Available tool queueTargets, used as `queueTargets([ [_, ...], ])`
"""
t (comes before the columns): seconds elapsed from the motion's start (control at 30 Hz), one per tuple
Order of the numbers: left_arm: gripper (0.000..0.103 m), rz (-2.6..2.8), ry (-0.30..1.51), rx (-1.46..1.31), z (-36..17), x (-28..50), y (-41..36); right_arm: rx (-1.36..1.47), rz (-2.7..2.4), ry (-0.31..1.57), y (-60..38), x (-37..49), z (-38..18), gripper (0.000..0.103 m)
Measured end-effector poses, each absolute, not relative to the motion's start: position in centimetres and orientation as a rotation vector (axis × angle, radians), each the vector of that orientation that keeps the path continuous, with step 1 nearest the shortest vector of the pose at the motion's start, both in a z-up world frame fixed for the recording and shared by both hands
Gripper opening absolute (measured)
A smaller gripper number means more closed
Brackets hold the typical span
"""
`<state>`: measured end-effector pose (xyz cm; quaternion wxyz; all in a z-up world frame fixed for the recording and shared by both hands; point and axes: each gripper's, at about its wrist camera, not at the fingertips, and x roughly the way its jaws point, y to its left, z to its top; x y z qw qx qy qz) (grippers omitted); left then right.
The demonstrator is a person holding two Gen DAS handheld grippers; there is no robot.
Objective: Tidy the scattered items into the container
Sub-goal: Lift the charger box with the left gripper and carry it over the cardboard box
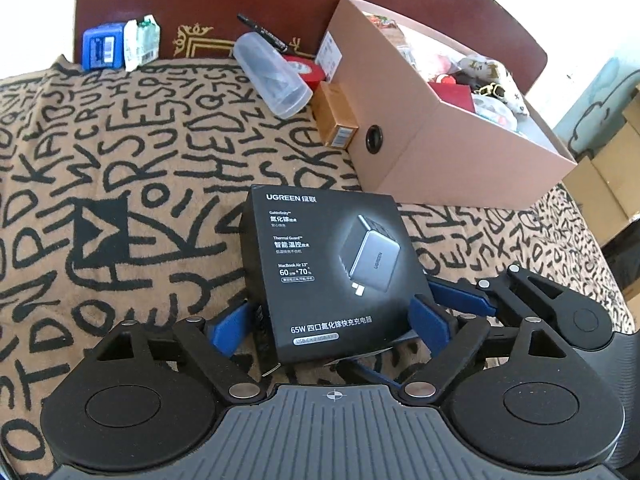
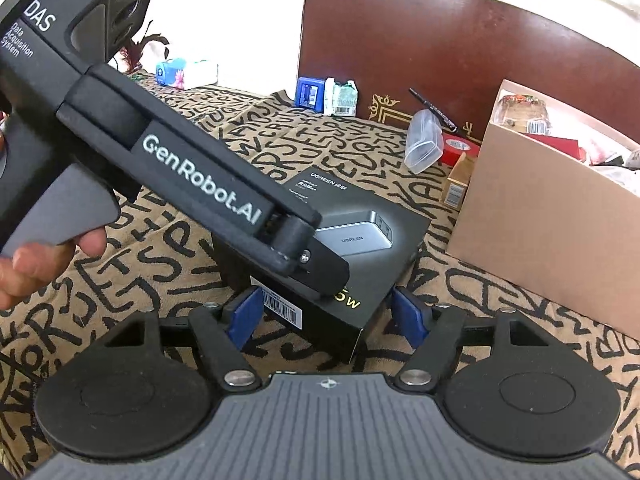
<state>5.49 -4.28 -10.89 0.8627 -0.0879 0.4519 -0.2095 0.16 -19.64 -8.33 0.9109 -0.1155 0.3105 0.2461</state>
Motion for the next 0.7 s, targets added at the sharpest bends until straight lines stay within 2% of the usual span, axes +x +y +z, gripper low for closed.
queueTargets([
  [0.4, 0.091, -0.460, 0.756, -0.115, -3.4, 3.3, -6.5, -0.247, 0.481, 0.437, -22.0, -1.9, -2.7, 0.073],
  [0.7, 0.090, -0.528, 0.594, -0.051, 1.9, 6.7, -11.3, -0.244, 0.358, 0.296, -25.9, 0.7, 1.5, 0.073],
])
